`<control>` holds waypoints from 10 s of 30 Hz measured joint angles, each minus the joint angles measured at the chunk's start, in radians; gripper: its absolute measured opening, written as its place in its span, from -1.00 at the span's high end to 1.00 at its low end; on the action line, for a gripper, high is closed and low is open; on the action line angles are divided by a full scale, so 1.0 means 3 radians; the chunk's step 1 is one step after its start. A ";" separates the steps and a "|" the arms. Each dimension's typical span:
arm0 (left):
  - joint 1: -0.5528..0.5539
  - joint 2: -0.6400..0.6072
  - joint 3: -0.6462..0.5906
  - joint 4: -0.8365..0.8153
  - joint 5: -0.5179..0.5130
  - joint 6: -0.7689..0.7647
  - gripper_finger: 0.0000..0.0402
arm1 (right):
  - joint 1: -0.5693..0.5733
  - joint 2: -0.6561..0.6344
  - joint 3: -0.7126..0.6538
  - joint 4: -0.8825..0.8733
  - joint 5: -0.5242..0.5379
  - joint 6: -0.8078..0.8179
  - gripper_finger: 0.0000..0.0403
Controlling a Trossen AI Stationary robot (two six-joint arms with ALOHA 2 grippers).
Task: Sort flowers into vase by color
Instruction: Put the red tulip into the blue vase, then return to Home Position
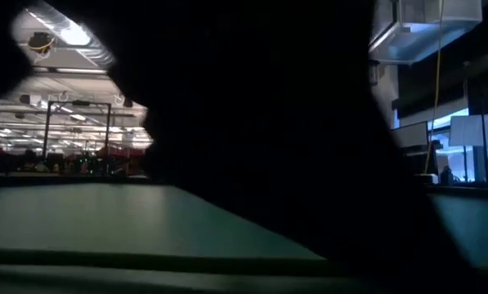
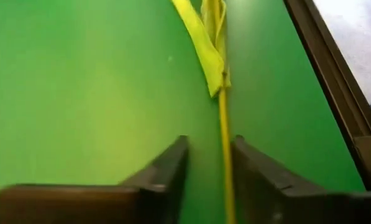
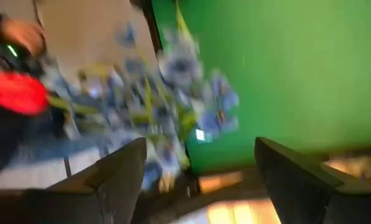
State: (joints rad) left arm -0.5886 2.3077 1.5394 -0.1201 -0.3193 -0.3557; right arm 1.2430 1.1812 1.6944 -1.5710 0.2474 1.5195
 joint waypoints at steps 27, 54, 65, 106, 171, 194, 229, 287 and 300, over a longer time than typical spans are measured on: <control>0.0450 -0.1966 -0.0025 -0.0285 -0.0907 -0.0368 0.99 | -0.0674 0.0065 -0.0234 0.0733 0.2736 -0.1073 -0.48; 0.0606 -0.2131 -0.0023 0.1540 -0.0564 0.0346 0.99 | -0.2068 0.0385 -0.0239 0.4736 0.1818 -0.4037 0.13; 0.0557 -0.2413 -0.0023 0.1118 -0.0427 0.0225 0.47 | -0.2069 0.0246 -0.0238 0.4435 0.1631 -0.4041 0.90; 0.0325 -0.2728 -0.0022 0.0830 -0.0709 -0.0233 0.14 | -0.1395 -0.1776 -0.0875 0.1616 0.0033 -0.3395 0.99; 0.0724 -0.2581 -0.0022 0.0953 -0.0703 -0.0116 0.14 | -0.1392 -0.1305 -0.2144 0.3108 -0.1351 -0.4074 0.99; 0.0727 -0.2622 -0.0022 0.0572 -0.0714 -0.0096 0.14 | -0.1394 -0.0970 -0.1581 0.1921 -0.1865 -0.3840 -0.03; 0.0884 -0.2790 -0.0023 -0.0323 -0.0697 -0.0182 0.14 | -0.1392 -0.0519 -0.1274 0.1564 -0.1596 -0.3048 -0.12; 0.1504 -0.6170 -0.2850 -0.0138 -0.0295 0.0630 0.92 | -0.3971 -0.0638 -0.1934 0.3746 -0.0270 -0.5170 0.83; 0.1501 -0.6666 -0.3814 0.0525 0.0268 0.0907 0.93 | -0.3971 -0.1542 -0.3389 0.4925 -0.0274 -0.4892 0.83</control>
State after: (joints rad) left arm -0.1383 0.3080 0.3952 0.0374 -0.2387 -0.0836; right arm 0.0517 0.7186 0.6777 -0.0934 0.1654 0.0520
